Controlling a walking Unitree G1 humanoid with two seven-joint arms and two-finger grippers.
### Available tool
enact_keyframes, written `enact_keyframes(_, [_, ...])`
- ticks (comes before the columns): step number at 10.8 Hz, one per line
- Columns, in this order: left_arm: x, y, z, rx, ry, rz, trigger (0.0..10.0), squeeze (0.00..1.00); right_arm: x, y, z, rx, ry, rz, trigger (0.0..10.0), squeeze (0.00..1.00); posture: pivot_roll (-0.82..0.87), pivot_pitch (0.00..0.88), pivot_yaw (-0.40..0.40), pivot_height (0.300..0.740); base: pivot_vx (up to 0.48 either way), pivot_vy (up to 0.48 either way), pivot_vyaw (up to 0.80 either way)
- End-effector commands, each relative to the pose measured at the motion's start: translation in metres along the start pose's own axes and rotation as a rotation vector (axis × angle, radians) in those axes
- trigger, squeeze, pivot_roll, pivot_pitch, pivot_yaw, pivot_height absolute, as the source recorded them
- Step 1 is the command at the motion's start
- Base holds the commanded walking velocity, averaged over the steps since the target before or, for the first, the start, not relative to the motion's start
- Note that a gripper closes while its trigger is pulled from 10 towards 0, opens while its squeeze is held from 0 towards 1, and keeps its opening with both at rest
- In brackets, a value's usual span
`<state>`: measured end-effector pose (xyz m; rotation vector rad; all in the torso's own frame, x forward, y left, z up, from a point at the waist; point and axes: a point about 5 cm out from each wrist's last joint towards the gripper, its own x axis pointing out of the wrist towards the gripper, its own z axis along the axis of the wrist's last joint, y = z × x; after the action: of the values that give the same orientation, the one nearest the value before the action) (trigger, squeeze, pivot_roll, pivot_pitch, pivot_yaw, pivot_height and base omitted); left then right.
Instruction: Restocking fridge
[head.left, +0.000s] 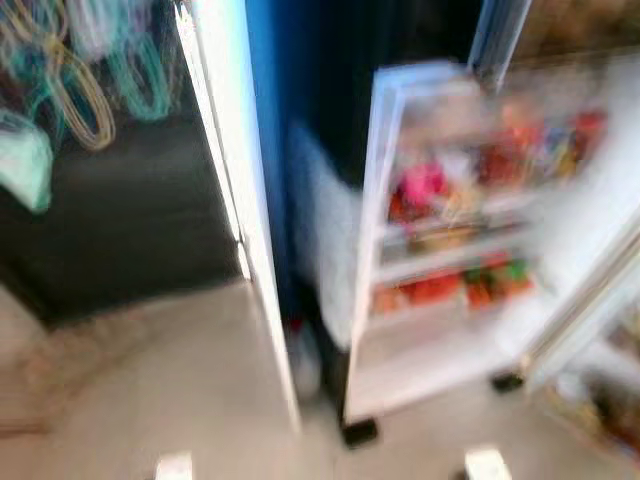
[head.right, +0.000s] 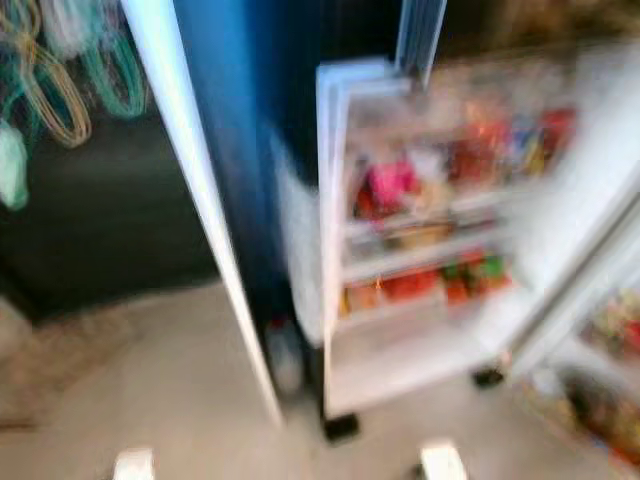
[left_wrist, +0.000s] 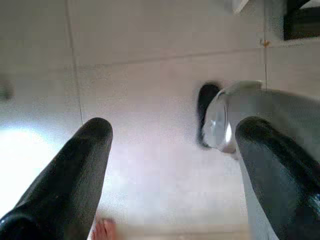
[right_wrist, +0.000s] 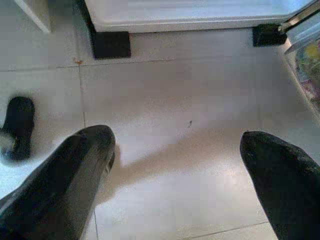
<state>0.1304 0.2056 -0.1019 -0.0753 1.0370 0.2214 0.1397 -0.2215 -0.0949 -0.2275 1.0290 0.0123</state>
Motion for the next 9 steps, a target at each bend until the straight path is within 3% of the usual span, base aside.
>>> enact_keyframes(1, [0.0019, 0.0046, 0.0126, 0.003, -0.036, 0.017, 10.0, 0.00, -0.0009, 0.0062, -0.0066, 0.008, 0.026, 0.019, 10.0, 0.00, -0.05, 0.004, 0.025, 0.740, 0.000, 0.000, 0.00])
enact_keyframes(6, [0.0026, 0.0056, 0.0166, 0.008, -0.039, 0.012, 10.0, 0.00, -0.0003, 0.0066, -0.0060, 0.050, 0.037, 0.010, 10.0, 0.00, -0.05, 0.032, 0.025, 0.740, 0.000, 0.000, 0.00])
enact_keyframes(7, [0.0029, 0.0078, 0.0192, -0.005, -0.046, 0.014, 10.0, 0.00, -0.0001, 0.0075, -0.0060, 0.040, 0.044, 0.019, 10.0, 0.00, -0.04, 0.035, 0.018, 0.740, 0.000, 0.000, -0.79])
enact_keyframes(9, [0.0033, 0.0075, 0.0207, -0.014, -0.045, 0.025, 10.0, 0.00, 0.0000, 0.0081, -0.0054, 0.033, 0.045, 0.027, 10.0, 0.00, -0.02, 0.043, 0.015, 0.740, 0.000, 0.480, -0.79])
